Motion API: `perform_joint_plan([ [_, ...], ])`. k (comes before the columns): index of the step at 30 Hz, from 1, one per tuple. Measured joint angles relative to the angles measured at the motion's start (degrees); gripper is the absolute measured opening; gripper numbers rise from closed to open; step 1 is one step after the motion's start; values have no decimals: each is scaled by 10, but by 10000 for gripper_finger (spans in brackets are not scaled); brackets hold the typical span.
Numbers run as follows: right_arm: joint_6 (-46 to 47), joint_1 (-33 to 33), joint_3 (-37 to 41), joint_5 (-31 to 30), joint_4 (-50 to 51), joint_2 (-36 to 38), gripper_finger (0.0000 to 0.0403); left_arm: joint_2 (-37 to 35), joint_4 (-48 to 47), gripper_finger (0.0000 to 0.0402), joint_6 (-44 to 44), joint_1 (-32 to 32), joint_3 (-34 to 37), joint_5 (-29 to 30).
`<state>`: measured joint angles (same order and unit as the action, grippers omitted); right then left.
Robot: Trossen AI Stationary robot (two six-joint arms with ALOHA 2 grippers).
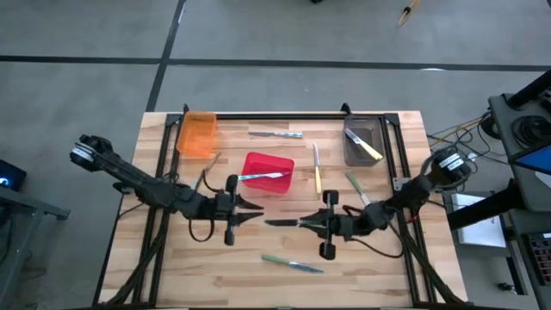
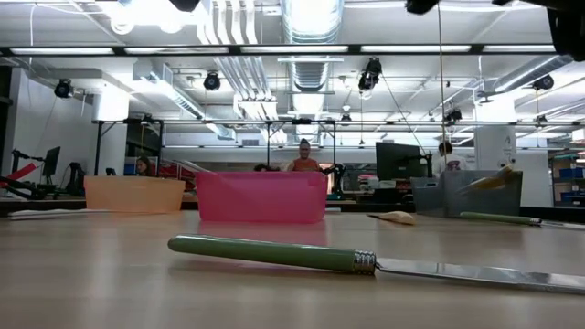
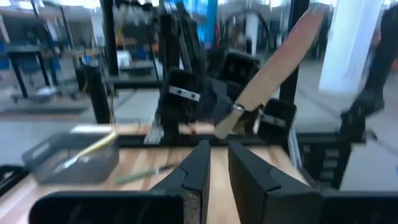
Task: Sort silverware by color (type)
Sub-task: Put the middle green table knife into the orange bin
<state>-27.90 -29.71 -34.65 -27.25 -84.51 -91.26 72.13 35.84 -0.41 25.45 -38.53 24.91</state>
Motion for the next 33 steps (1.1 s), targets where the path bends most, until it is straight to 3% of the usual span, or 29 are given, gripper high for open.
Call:
perform_joint_plan([
  [4,-52,4,-40,-50,-31,-32,42,39,143,55,4,0,31,0],
  [8,-98,5,-83,-95,-28,-57,42,82,228,87,19,0,31,0],
  [12,-139,6,-112,-116,-27,-76,42,121,257,124,45,-1,0,4],
  [15,-155,6,-127,-124,-26,-85,42,146,256,148,49,-1,-28,42],
  [20,-190,6,-137,-148,-23,-91,42,177,256,171,58,-1,-66,50],
  [27,-201,6,-139,-152,-12,-90,42,195,252,149,60,-1,-87,117],
  [33,-208,9,-141,-161,-10,-90,42,200,250,89,56,-2,-87,123],
])
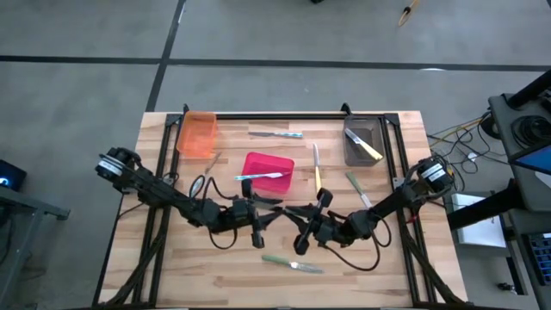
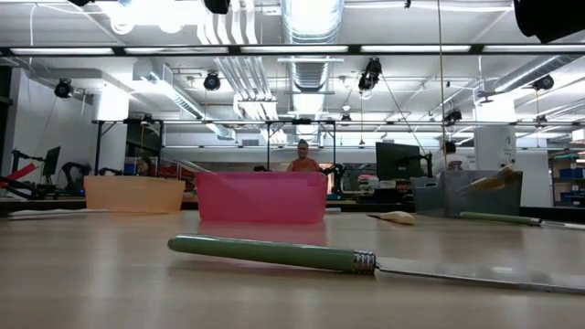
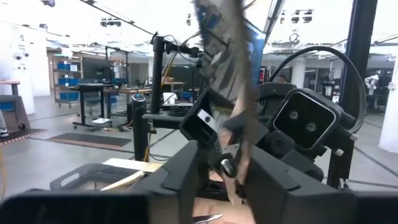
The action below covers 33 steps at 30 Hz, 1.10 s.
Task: Sort silverware by color (type)
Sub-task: Put the middle green table knife into the orange bin
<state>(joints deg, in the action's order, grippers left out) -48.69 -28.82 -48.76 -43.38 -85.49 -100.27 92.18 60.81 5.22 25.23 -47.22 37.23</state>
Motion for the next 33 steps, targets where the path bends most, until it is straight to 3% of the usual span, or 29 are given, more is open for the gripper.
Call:
perform_joint_plan([
  [5,-2,4,0,-14,4,0,42,-2,0,10,-5,0,0,7],
  [15,57,7,-1,-47,29,0,115,-5,1,0,-3,0,0,32],
  [22,102,7,-1,-72,68,1,127,-6,-19,0,3,0,0,41],
  [26,134,2,-1,-138,112,4,126,-28,-104,0,-6,4,0,49],
  [29,180,-5,-1,-171,156,6,128,-60,-224,0,-50,5,0,49],
  [33,292,-9,-1,-143,277,26,126,-107,-433,0,-142,6,0,5],
])
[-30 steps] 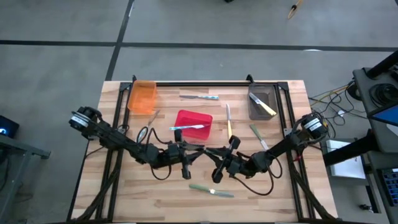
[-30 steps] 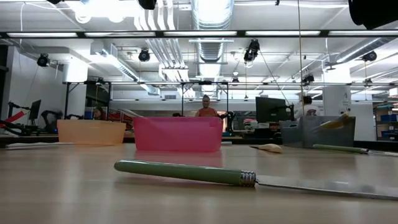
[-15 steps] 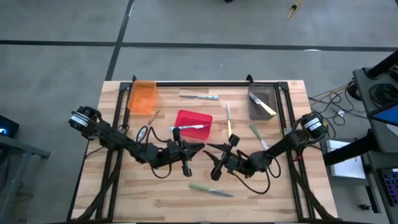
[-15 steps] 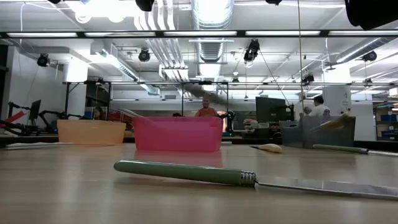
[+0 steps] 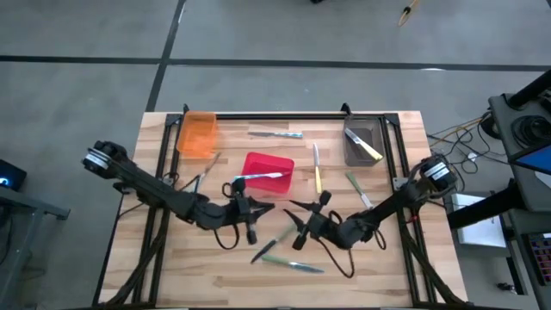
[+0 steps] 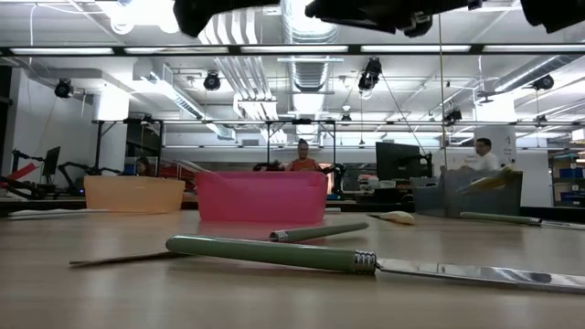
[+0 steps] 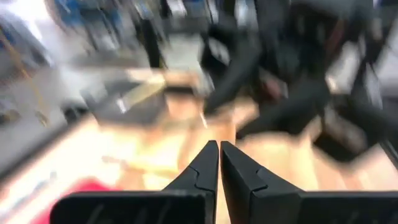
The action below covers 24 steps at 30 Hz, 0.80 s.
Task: Sort silverware by color (type)
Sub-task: Put the middle green table knife into the orange bin
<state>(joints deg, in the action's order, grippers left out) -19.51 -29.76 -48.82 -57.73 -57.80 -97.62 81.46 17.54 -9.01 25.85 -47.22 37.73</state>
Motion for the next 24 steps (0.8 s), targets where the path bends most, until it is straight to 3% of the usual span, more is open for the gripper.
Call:
perform_joint_plan([
  [2,81,1,0,50,91,20,121,-17,-95,0,-44,0,0,-62],
  [6,241,33,0,256,267,59,107,-22,-225,0,-139,4,2,-169],
  [11,296,60,-1,457,402,67,85,20,-231,0,-191,33,19,-208],
  [15,273,62,0,472,459,52,68,71,-200,0,-198,59,21,-210],
  [24,232,66,0,472,434,-4,35,140,-135,0,-216,71,21,-209],
])
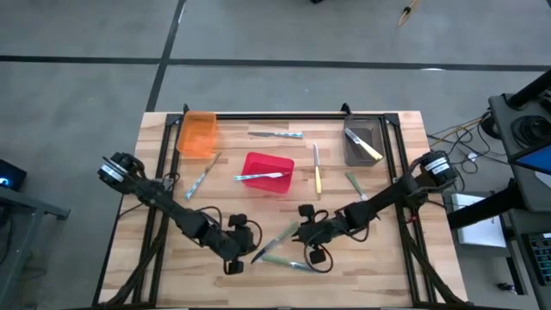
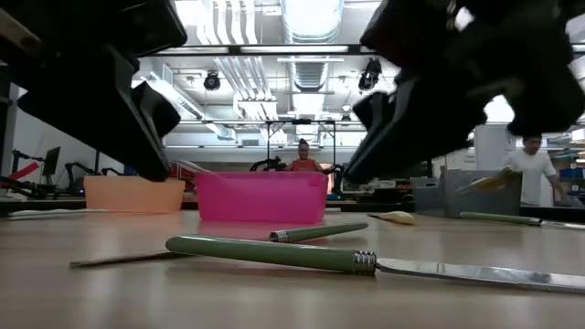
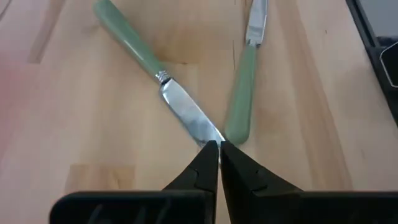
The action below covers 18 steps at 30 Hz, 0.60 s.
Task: Sort silverware by color (type)
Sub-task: Put the middle green table knife into the orange bin
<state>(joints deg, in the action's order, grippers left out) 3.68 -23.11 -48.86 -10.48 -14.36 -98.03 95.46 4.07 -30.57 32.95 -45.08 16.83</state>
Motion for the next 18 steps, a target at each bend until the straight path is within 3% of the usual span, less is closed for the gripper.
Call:
perform_joint_plan([
  [9,-1,5,-9,0,-134,-96,27,-1,3,0,-6,2,2,1],
  [18,1,18,-111,-9,-141,-193,27,-5,0,0,-18,5,2,1],
])
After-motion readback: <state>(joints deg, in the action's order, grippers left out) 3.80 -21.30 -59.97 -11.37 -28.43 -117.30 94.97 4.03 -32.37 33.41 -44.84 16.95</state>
